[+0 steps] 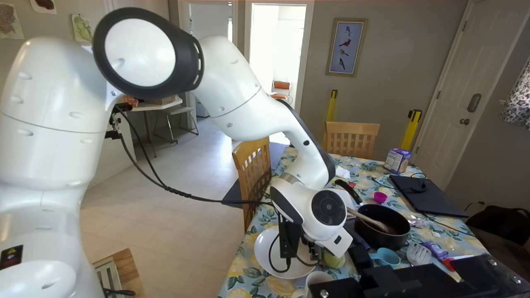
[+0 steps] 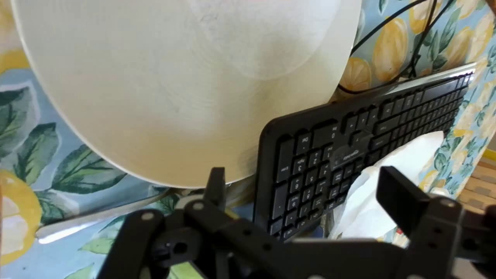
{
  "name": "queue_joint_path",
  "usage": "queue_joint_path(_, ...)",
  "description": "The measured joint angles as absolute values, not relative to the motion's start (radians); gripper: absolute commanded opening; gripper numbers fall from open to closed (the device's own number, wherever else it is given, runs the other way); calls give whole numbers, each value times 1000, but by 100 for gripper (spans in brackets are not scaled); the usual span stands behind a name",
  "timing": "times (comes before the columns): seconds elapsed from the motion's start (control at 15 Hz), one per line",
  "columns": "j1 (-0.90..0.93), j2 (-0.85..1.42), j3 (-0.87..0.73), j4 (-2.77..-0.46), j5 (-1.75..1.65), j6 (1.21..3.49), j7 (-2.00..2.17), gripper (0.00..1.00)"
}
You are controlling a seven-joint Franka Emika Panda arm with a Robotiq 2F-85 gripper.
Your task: Pick up the computer keyboard and put it on top of the pot
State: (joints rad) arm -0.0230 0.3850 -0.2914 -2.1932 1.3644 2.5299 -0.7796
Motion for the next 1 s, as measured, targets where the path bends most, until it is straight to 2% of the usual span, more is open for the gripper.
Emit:
queue_joint_path(0.4, -152, 458, -177, -2126, 1439, 2494, -781, 100)
queue_joint_path(1.0, -180, 509, -154, -2063, 1536, 2443, -810, 100)
